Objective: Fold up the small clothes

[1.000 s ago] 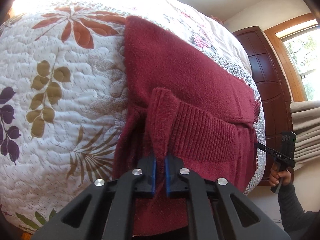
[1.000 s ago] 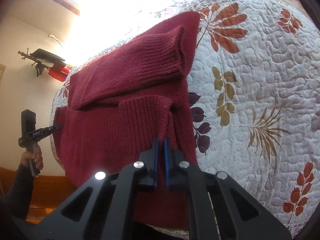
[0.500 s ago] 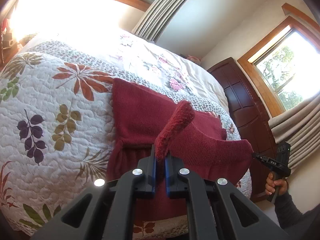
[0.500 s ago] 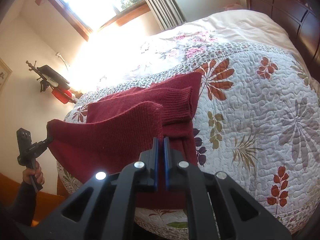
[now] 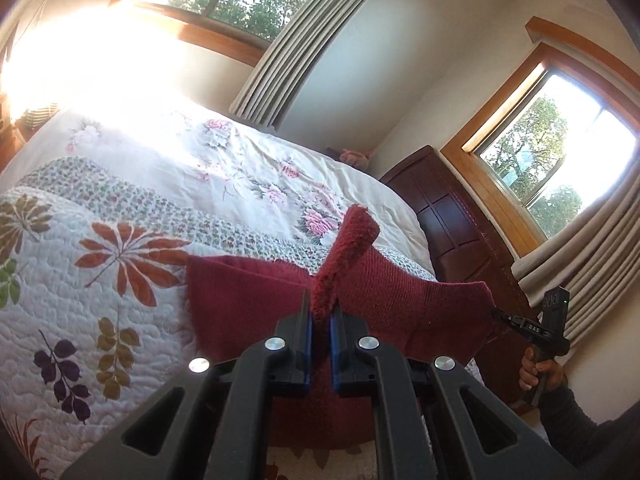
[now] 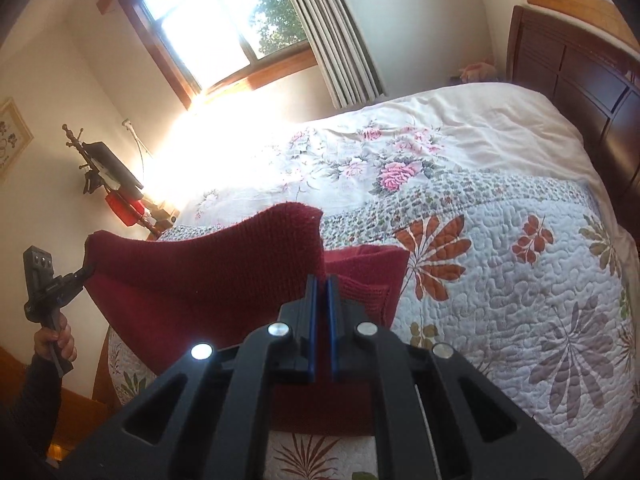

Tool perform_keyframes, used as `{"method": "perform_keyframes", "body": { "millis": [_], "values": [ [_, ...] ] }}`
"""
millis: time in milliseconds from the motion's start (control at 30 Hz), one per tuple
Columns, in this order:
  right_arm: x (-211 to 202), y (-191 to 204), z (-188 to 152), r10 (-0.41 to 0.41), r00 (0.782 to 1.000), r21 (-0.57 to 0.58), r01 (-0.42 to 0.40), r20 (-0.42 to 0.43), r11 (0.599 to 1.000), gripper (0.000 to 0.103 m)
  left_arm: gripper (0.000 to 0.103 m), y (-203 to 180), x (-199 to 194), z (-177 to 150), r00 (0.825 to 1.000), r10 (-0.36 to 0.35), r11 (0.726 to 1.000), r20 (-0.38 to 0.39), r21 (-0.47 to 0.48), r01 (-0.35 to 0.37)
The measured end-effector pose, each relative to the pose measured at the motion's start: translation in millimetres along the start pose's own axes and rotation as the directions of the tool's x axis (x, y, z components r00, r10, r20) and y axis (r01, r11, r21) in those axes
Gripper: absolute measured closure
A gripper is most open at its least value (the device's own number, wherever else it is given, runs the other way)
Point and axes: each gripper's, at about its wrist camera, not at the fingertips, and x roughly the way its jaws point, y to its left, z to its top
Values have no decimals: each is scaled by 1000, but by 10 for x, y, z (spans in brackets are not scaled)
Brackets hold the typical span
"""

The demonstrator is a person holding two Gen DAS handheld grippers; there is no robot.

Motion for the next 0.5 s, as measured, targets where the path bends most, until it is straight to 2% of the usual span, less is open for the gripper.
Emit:
{"method": "perform_keyframes", "body": {
  "millis": [200, 333, 500],
  "values": [
    [304, -149, 550, -4, 1000, 19, 3, 24, 1000, 99, 97, 108, 356, 603, 1000, -5, 1000, 11, 17, 5],
    [689, -284, 813, -22, 1000, 31, 22, -14, 999, 99, 97, 328, 785, 861, 999, 11, 1000, -35, -14, -12],
    [1255, -508, 955, -39, 994, 70, 46, -98, 996, 99, 97, 687, 1336, 1000, 993, 41, 996, -110, -77, -50]
  ]
}}
